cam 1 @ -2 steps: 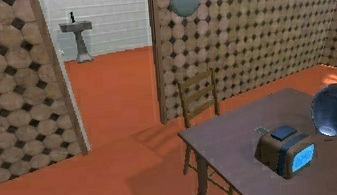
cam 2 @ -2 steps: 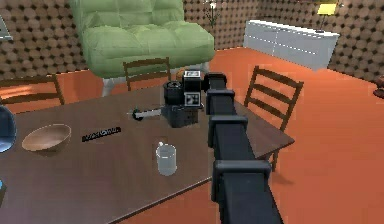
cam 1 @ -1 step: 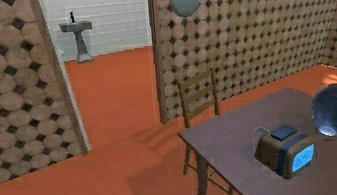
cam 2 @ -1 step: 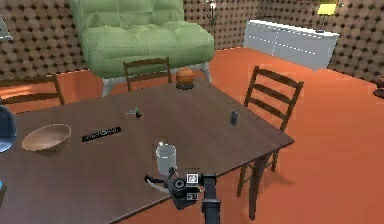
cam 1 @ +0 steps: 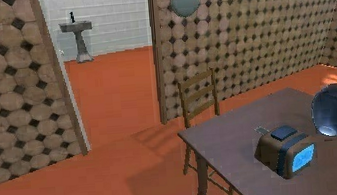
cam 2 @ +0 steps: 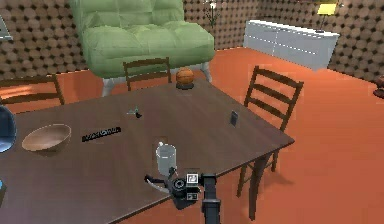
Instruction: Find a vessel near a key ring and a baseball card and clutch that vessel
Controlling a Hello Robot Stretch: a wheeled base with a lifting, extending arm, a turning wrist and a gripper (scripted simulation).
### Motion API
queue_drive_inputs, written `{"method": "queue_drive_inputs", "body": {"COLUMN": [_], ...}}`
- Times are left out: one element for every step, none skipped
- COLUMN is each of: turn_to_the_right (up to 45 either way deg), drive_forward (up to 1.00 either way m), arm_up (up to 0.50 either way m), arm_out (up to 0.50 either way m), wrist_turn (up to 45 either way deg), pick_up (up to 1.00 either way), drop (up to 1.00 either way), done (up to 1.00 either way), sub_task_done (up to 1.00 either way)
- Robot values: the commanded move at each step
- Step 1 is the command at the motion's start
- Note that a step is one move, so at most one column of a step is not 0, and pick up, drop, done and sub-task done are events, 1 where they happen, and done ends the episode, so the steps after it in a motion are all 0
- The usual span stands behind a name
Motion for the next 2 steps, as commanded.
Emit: {"method": "queue_drive_inputs", "body": {"turn_to_the_right": [0.0,0.0], "drive_forward": [0.0,0.0], "arm_up": [0.1,0.0], "arm_out": [0.0,0.0], "wrist_turn": [0.0,0.0], "pick_up": [0.0,0.0], "drop": [0.0,0.0], "done": [0.0,1.0], "sub_task_done": [0.0,0.0]}}
